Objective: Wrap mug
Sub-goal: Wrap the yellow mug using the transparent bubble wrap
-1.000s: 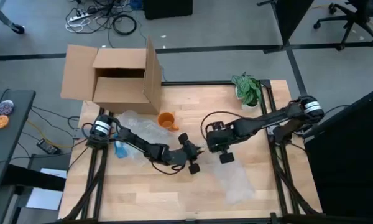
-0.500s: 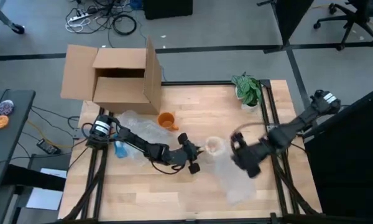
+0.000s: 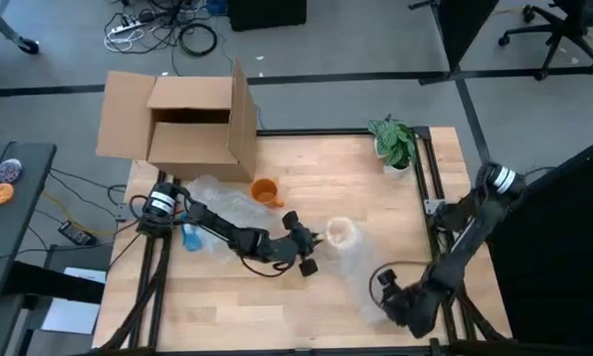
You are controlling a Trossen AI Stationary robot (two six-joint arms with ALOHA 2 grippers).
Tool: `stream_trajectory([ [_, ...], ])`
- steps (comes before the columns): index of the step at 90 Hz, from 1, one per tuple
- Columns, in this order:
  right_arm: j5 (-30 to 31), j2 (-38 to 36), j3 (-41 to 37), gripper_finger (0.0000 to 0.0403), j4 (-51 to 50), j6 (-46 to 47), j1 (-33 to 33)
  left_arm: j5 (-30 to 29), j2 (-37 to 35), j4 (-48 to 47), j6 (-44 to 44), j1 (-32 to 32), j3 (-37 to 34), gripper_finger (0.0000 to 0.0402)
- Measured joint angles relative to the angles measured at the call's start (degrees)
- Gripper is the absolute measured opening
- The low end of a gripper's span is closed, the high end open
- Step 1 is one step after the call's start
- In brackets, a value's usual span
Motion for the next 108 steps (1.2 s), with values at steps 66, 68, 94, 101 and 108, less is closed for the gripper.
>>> stream_trajectory([
  [66, 11.96, 0.55, 7.47, 0.0002, -12.62, 2.83, -6.95, -0.3, 0.0, -0.5, 3.19, -0.34, -0.04, 0.0031],
  [68, 12.07, 0.09, 8.32, 0.0002, -13.61, 1.87, -7.04, -0.31, 0.0, -0.47, 3.65, -0.34, -0.04, 0.0031],
  [94, 17.61, -3.91, 23.63, 0.0, -34.43, -12.85, -9.83, -0.57, -0.02, -1.15, 4.9, -0.35, -0.04, 0.0031],
  [101, 21.72, -4.17, 26.82, 0.0, -40.23, -17.35, -11.01, -0.55, -0.02, -1.21, 5.56, -0.35, -0.04, 0.0031],
  [108, 24.51, -4.16, 27.89, 0.0, -42.5, -22.27, -13.18, -0.57, -0.02, -1.26, 5.52, -0.35, -0.05, 0.0031],
])
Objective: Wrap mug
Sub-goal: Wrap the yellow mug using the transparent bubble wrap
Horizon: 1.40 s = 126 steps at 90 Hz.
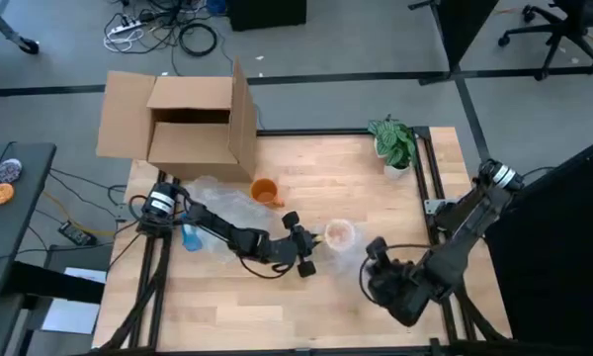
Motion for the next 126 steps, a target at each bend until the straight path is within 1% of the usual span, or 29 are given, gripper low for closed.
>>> stream_trajectory([
  [20, 0.51, 0.56, 0.0, 0.0, 1.21, -14.07, -8.46, 0.06, 0.0, -0.06, -0.01, 0.0, -0.06, 0.0031],
  [31, -0.4, 0.5, -1.61, 0.0, 5.45, -21.29, -13.16, 0.7, 0.0, -0.13, 0.15, 0.0, -0.06, 0.0031],
  [36, -2.97, 0.5, -2.77, 0.0, 7.78, -24.24, -15.38, 0.72, 0.0, -0.13, 0.21, 0.0, -0.06, 0.0031],
  [46, -12.34, 0.48, -7.09, 0.0, 14.37, -27.75, -20.03, 0.97, 0.0, -0.13, 0.31, 0.0, -0.06, 0.0031],
  [51, -15.41, 0.48, -9.1, 0.0, 15.79, -28.41, -22.41, 1.03, 0.0, -0.11, 0.31, -0.01, -0.06, 0.0031],
  [63, -23.32, 0.43, -13.12, 0.0, 21.11, -26.91, -28.67, 1.31, 0.0, -0.09, 0.31, -0.04, -0.06, 0.0031],
  [76, -34.85, 0.94, -15.02, 0.0, 26.36, -19.97, -35.82, 1.75, 0.01, 1.81, 0.42, -0.04, -0.2, 0.0031],
  [90, -42.91, 5.63, -14.89, 0.0, 25.58, -13.26, -42.34, 3.03, 2.19, 7.7, 0.16, 0.46, -0.24, 0.0031],
  [99, -48.62, 8.64, -14.6, 0.0001, 24.35, -12.6, -43.91, 4.89, 4.95, 13.47, 0.09, 0.76, -0.21, 0.0031],
  [104, -49.87, 9.13, -14.56, 0.0, 24.33, -12.73, -43.98, 4.91, 5.71, 14.57, 0.12, 0.76, -0.16, 0.0031],
  [112, -49.3, 8.61, -14.7, 0.0006, 24.4, -12.12, -43.56, 4.72, 5.74, 14.36, 0.23, 0.76, -0.09, 0.0031],
  [126, -48.25, 5.25, -14.48, 0.0037, 23.89, -7.74, -42.61, 4.84, 6.14, 18.28, 1.82, 0.76, -0.08, 0.0033],
])
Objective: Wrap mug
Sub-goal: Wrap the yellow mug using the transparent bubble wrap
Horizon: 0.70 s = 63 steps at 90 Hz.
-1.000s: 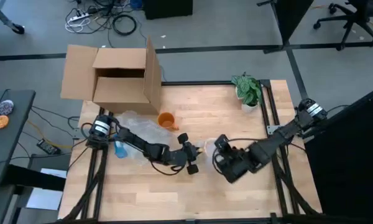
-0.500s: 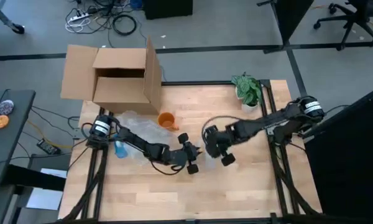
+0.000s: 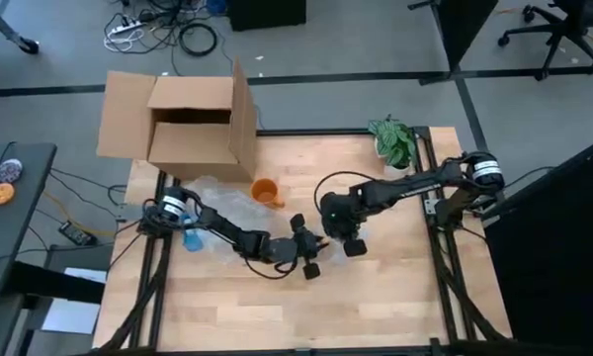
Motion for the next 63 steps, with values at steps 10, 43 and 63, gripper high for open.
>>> stream_trajectory([
  [10, 2.44, -2.8, -0.02, 0.0063, -0.72, 1.8, 1.15, 0.21, 0.0, -0.02, -1.35, 0.01, 0.0, 0.0039],
  [43, 9.56, -13.58, 0.13, 0.0094, -3.4, 3.14, 1.32, 0.22, 0.0, -1.29, -0.2, 0.17, 0.04, 0.0046],
  [63, 9.63, -17.03, 0.22, 0.0093, -3.42, 3.77, -0.21, 1.39, -0.02, -1.38, -0.86, 0.31, 0.04, 0.0046],
])
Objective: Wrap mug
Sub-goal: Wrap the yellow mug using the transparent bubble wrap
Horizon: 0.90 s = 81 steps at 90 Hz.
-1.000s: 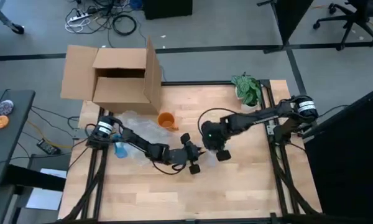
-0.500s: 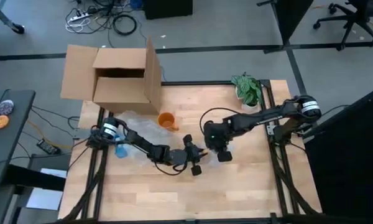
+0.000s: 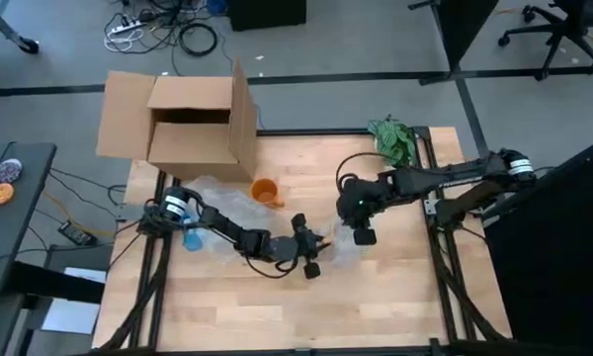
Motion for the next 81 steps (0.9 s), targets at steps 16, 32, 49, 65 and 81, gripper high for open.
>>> stream_trajectory([
  [16, -1.88, 3.93, -0.26, 0.0078, 0.31, -0.24, -0.09, -0.4, -1.36, 0.08, 1.05, -0.04, -0.01, 0.0047],
  [32, -4.77, 11.63, -0.26, 0.0062, 1.12, -1.51, 0.85, -0.5, -3.46, -0.36, 3.29, -0.59, -0.12, 0.0047],
  [49, -5.2, 18.08, 0.05, 0.0057, 3.75, -2.43, 1.11, -0.87, -5.97, -5.77, 4.68, -1.07, -0.17, 0.0047],
  [65, -4.89, 18.89, 0.02, 0.0057, 4.86, -2.65, 1.86, -1.68, -4.12, -8.98, -2.4, -0.53, 0.09, 0.0047],
  [81, -4.35, 16.61, -0.17, 0.0057, 3.56, -0.57, 2.4, 0.89, 2.15, 1.01, -8.81, 1.08, 0.5, 0.0078],
])
